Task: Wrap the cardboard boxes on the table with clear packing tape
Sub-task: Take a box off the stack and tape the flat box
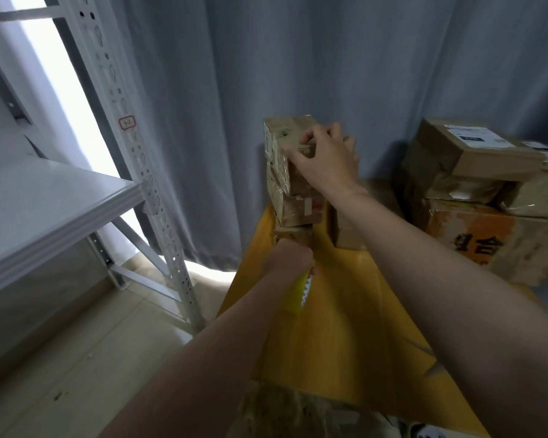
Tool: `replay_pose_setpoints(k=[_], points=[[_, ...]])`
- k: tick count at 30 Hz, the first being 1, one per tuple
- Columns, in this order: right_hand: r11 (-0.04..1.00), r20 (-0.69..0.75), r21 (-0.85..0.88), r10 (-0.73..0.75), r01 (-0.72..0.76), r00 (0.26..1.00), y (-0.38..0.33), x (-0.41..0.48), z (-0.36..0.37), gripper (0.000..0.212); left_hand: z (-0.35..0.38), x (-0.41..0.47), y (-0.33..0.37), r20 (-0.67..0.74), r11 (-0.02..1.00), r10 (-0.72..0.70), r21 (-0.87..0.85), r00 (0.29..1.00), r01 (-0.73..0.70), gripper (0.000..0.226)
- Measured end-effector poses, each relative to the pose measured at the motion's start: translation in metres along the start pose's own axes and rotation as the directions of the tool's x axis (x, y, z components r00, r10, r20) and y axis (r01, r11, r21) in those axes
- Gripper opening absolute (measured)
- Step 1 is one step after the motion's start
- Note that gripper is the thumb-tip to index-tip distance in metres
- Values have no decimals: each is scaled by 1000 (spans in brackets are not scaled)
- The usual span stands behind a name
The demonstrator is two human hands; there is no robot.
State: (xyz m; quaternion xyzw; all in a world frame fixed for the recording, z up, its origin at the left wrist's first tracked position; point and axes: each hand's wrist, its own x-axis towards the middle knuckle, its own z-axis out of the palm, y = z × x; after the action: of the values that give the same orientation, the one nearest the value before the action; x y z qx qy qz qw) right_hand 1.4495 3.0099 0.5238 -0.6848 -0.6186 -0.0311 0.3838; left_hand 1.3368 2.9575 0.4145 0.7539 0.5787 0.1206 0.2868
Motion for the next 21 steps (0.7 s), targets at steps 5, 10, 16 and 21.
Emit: replay_pose_setpoints(k=[5,10,16,21], points=[[995,-99,101,1,9,995,39,-8,-13,38,0,0,0,-11,999,39,23,999,-38,13],[954,-91,185,256,-236,962,106,-44,3,43,4,4,-5,-28,998,19,57,999,-17,17],[905,380,-365,359,-219,852,163,-64,36,62,6,9,-4,8,990,-26,137,1000,24,28],[889,426,-426,361,-167,829,154,-78,33,68,7,8,-5,-6,996,-39,86,999,39,21]])
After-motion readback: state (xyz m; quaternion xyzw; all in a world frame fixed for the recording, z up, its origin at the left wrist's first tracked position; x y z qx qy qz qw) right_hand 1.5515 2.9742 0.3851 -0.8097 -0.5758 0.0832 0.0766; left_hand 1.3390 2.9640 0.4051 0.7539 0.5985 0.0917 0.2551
